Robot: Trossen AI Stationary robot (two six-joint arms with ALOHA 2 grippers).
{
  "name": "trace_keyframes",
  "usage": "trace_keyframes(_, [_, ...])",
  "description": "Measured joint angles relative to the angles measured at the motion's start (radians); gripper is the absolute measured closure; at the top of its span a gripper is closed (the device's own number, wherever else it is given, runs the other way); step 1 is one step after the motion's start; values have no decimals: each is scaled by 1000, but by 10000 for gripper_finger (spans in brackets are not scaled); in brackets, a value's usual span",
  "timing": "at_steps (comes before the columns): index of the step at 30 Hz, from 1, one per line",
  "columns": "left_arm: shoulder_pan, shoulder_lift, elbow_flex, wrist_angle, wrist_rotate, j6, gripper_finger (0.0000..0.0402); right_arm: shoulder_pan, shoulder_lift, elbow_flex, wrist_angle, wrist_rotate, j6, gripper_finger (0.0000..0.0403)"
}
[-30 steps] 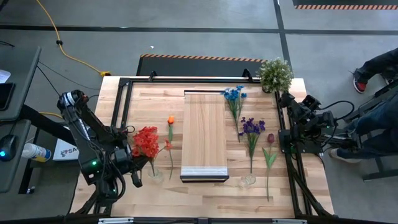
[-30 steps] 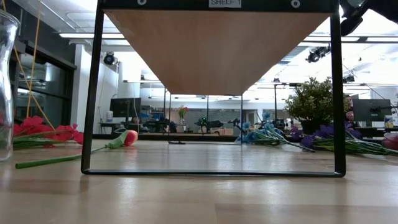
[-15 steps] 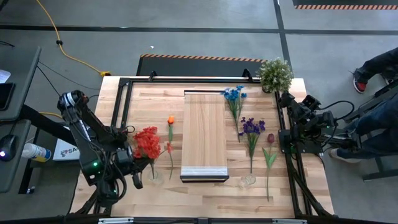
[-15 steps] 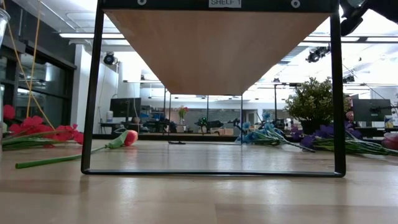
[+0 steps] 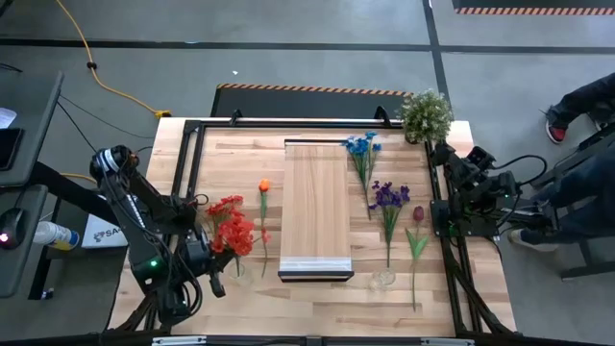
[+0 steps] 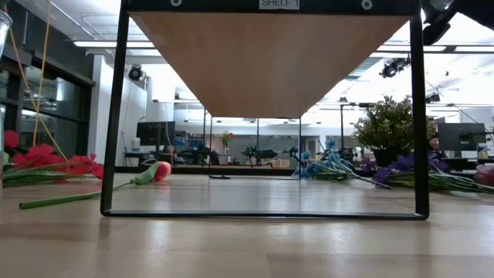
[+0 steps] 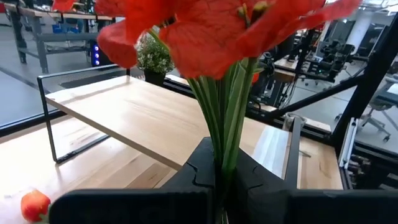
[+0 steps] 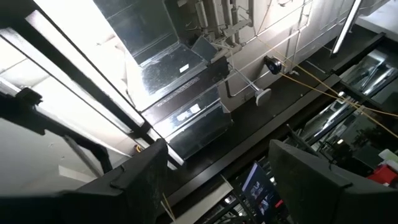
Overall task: Pick and place flowers into a vace then onto a shelf
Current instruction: Put the top orange flowers into the left transparent vase
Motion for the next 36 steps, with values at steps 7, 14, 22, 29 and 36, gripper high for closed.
trace_keyframes(7, [0, 40, 0, 0, -4, -13, 362, 0, 0, 0, -3, 11, 0, 136])
trace_keyframes(14, [0, 85, 0, -28, 12, -99, 355, 0, 0, 0, -3, 11, 0, 136])
trace_keyframes(22, [0, 100, 0, -19, 46, -109, 347, 0, 0, 0, -3, 11, 0, 135])
trace_keyframes(29, [0, 100, 0, -19, 96, -130, 332, 0, 0, 0, -6, 10, 0, 135])
trace_keyframes(36, [-1, 100, 0, -16, 132, -134, 354, 0, 0, 0, -14, 10, 0, 136])
